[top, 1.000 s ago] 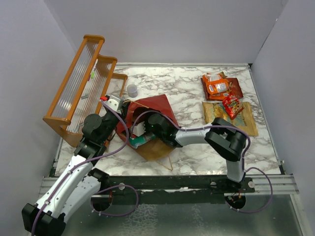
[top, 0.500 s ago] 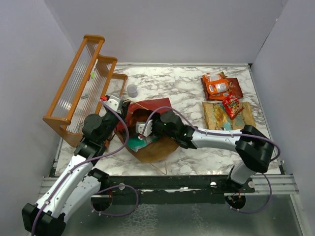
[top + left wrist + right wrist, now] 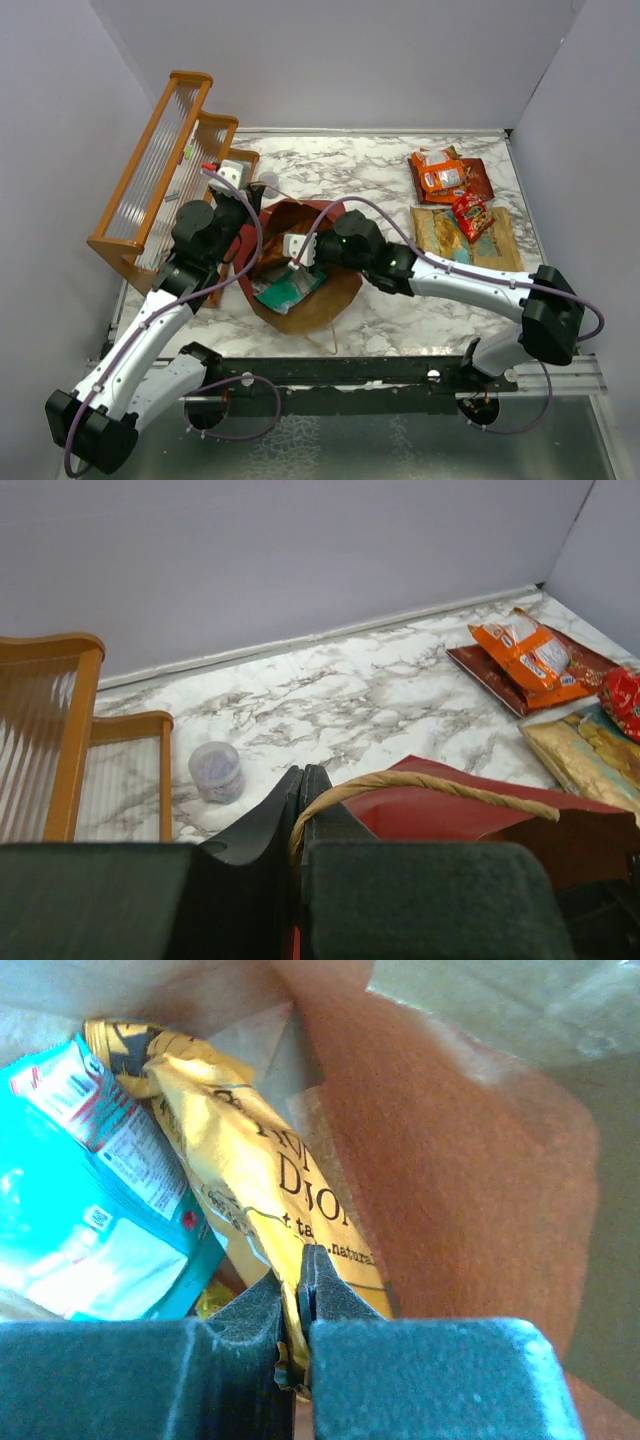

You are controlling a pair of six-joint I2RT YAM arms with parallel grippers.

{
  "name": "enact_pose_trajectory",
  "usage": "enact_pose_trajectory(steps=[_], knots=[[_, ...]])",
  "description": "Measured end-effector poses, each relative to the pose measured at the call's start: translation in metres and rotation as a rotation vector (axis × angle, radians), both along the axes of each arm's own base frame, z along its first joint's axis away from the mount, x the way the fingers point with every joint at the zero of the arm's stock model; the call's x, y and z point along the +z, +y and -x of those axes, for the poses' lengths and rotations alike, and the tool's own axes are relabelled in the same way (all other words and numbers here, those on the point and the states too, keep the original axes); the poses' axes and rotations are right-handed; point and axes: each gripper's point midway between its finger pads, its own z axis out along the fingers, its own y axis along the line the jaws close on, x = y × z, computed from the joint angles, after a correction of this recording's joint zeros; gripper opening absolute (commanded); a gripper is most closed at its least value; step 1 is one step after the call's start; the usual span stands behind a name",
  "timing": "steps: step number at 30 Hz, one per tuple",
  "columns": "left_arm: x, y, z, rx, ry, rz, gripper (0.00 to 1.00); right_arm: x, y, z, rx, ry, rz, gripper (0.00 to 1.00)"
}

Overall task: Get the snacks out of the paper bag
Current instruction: Take out the snack from the paper bag.

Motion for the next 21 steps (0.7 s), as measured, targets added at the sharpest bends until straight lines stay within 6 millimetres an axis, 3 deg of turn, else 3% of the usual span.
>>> enact_pose_trajectory(steps=[1, 7, 11, 16, 21], knots=[[0.004, 0.002, -0.003, 0.020, 0.012, 0.018, 0.00, 0.014, 0.004, -0.002, -0.006, 0.006, -0.026, 0.01], [0.018, 0.001, -0.014, 0.054, 0.044, 0.048, 0.00, 0.040, 0.002, 0.003, -0.041, 0.083, -0.078, 0.01], [0.012, 0.004, -0.019, 0.082, 0.065, 0.045, 0.00, 0.058, -0.005, 0.009, -0.053, 0.106, -0.117, 0.01], [0.004, 0.006, -0.021, 0.099, 0.075, 0.039, 0.00, 0.095, -0.012, 0.013, -0.055, 0.089, -0.190, 0.01], [-0.008, 0.006, -0.021, 0.096, 0.086, 0.032, 0.00, 0.125, -0.016, 0.008, -0.086, 0.046, -0.243, 0.01]])
